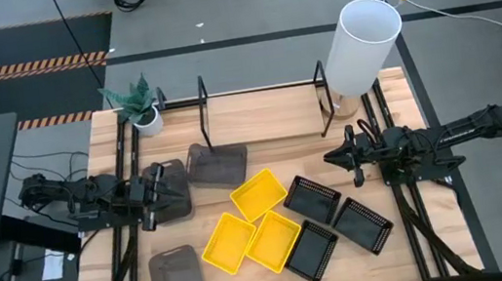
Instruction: Stack baskets on shelf by color
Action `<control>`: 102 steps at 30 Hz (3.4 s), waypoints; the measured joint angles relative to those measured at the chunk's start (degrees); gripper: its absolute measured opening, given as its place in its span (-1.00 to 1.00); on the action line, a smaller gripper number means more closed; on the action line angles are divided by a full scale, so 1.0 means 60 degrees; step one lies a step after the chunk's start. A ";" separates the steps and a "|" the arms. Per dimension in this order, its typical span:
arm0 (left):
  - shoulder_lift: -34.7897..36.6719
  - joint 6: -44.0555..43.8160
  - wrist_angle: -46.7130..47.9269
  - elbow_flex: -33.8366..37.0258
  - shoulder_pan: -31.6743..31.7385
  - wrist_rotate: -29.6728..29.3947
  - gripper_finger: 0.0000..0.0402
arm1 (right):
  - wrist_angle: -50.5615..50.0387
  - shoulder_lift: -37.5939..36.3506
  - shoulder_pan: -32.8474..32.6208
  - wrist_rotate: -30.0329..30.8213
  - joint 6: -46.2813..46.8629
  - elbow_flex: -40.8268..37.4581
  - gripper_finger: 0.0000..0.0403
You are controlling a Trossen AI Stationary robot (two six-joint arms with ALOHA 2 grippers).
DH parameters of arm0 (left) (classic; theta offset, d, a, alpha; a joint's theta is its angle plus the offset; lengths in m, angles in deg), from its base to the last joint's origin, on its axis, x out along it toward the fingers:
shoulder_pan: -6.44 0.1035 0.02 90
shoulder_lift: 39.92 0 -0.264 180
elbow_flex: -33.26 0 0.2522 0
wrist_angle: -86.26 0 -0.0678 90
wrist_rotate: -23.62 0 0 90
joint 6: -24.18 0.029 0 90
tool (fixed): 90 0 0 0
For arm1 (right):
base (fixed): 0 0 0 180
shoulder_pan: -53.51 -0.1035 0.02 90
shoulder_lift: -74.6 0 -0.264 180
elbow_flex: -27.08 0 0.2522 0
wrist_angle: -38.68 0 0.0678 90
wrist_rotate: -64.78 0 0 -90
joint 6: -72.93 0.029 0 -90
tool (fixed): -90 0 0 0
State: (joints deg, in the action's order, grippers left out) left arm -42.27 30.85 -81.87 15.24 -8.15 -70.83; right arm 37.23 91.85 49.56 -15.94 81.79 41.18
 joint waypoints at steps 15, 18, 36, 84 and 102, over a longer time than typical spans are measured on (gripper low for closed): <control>0.0000 0.0001 0.0000 0.0001 -0.0004 0.0001 -0.67 | -0.0002 -0.0002 0.0004 0.0000 0.0000 0.0000 -0.73; 0.0000 0.0000 0.0000 0.0000 0.0000 -0.0002 -0.67 | 0.0001 -0.0002 0.0001 0.0006 -0.0057 0.0000 -0.73; 0.0000 0.0000 0.0000 0.0001 -0.0004 -0.0001 -0.67 | 0.3645 -0.0002 0.0306 0.2983 0.1023 0.0002 -0.73; 0.0001 0.0001 0.0000 0.0001 -0.0002 0.0000 -0.72 | -0.7599 1.1665 -0.0430 -0.0069 0.2333 0.9824 -0.47; 0.0003 0.0000 -0.0010 -0.0002 0.0000 0.0001 -0.71 | -1.3739 1.2369 -0.1772 -0.2312 0.1765 1.1941 -0.25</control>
State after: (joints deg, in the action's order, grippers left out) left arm -42.25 30.86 -81.93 15.23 -8.15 -70.83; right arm -45.21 166.07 38.93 -29.82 92.38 112.83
